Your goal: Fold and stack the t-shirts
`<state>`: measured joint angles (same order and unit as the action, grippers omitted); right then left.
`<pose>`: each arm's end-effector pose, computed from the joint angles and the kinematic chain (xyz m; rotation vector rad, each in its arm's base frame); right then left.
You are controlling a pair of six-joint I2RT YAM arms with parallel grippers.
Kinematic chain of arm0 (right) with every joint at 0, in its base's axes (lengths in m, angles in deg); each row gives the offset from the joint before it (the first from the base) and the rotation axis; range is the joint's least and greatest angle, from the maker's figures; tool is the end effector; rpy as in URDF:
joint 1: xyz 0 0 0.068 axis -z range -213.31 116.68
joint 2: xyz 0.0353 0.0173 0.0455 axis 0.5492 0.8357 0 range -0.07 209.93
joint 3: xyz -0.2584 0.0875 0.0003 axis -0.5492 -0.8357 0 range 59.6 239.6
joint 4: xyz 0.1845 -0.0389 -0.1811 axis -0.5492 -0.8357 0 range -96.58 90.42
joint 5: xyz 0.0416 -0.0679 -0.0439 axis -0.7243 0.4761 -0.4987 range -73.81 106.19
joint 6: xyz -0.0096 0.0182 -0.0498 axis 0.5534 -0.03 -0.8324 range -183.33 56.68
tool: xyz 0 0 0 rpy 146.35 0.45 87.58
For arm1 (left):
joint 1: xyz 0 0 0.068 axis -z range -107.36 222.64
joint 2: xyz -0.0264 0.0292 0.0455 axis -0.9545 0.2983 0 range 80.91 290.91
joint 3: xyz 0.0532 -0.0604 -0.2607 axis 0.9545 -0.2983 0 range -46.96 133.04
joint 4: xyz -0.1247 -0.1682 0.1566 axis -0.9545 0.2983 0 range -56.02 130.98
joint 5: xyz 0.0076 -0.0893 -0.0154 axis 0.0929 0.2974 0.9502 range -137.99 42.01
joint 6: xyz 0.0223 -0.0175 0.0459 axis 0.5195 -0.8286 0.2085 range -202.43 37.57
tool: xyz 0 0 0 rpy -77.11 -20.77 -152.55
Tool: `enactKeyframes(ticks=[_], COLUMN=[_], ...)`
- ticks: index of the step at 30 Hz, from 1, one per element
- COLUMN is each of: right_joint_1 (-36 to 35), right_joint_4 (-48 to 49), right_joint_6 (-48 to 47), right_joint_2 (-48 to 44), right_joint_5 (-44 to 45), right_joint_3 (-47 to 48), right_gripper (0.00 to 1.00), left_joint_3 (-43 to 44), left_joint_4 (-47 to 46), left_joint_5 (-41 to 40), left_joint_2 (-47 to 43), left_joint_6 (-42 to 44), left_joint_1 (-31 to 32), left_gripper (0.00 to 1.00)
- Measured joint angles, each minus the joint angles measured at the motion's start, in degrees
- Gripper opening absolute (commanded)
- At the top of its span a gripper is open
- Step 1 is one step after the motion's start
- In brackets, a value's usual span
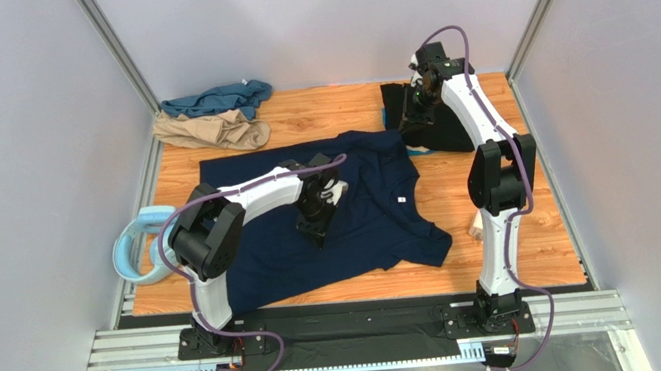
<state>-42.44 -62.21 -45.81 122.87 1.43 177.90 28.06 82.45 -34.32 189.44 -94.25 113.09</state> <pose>0.4474 0.0811 0.2752 0.1309 2.7739 0.4784 0.2659 -0.2376 0.1709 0.7896 2.9895 -0.4283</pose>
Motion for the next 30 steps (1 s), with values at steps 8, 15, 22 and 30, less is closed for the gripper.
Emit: enactKeyframes(ticks=[8, 15, 22, 30], right_joint_1=[0.8, 0.7, 1.3, 2.8], right_joint_4=[1.5, 2.3, 2.3, 2.1], right_joint_6=[0.1, 0.2, 0.2, 0.1], right_joint_2=[0.7, 3.3, 3.3, 2.6], right_joint_5=[0.5, 0.2, 0.7, 2.0], right_joint_3=[6.3, 7.0, 7.8, 9.9], right_gripper=[0.00, 0.00, 0.00, 0.00], left_joint_3=[-7.9, -12.2, -16.2, -18.7], left_joint_4=[-1.6, -5.0, -8.5, -10.8], left_joint_5=[0.9, 0.8, 0.0, -0.7], left_joint_2=[-2.2, -5.2, -8.5, -10.3], left_joint_6=[-1.2, -4.7, -6.6, -8.5], left_joint_1=[0.4, 1.1, 1.6, 1.6], left_gripper=[0.05, 0.00, 0.00, 0.00])
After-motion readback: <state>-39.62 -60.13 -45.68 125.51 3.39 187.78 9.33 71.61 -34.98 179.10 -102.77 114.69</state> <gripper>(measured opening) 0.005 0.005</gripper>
